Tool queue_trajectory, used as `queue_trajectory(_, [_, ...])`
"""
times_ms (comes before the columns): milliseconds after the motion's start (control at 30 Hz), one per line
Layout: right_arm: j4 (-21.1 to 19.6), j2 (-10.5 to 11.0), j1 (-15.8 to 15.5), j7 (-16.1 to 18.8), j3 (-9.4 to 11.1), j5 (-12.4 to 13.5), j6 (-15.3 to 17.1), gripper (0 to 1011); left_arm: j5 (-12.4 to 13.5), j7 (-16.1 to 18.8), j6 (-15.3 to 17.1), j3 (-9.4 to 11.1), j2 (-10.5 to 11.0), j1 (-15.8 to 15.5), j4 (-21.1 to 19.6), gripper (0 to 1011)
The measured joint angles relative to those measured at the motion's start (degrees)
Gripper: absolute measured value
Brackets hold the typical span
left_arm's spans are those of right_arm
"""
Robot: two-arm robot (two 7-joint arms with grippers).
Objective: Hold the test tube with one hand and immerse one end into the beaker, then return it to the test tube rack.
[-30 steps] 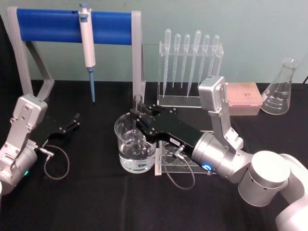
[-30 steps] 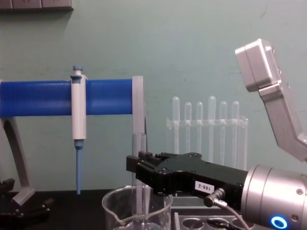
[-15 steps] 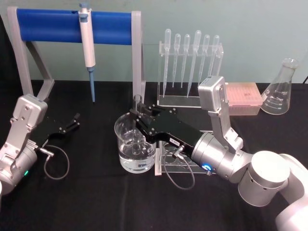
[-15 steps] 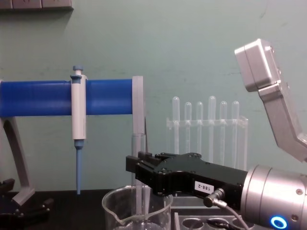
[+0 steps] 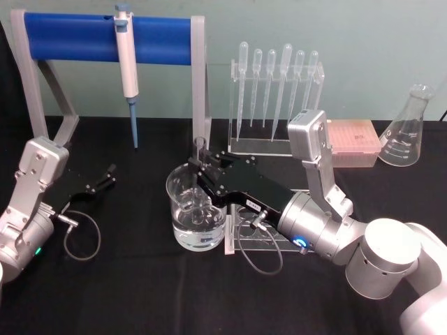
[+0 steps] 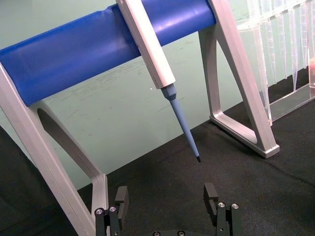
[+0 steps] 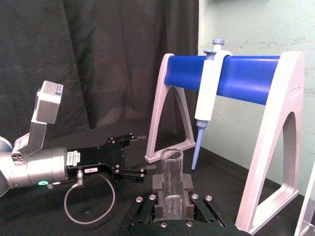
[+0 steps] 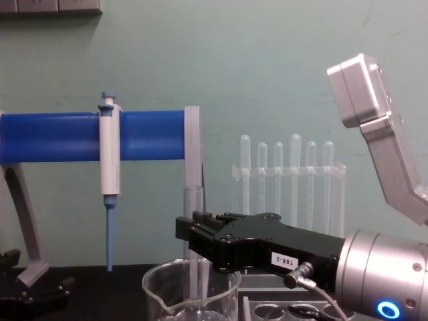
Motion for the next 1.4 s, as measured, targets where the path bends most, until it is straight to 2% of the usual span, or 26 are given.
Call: queue_trajectory(1400, [0.01,0.0,0.0,-0.03,0.0,0.0,-0.01,222,0.0,0.0,0.0,0.0,0.0,0.0,0.0,1000])
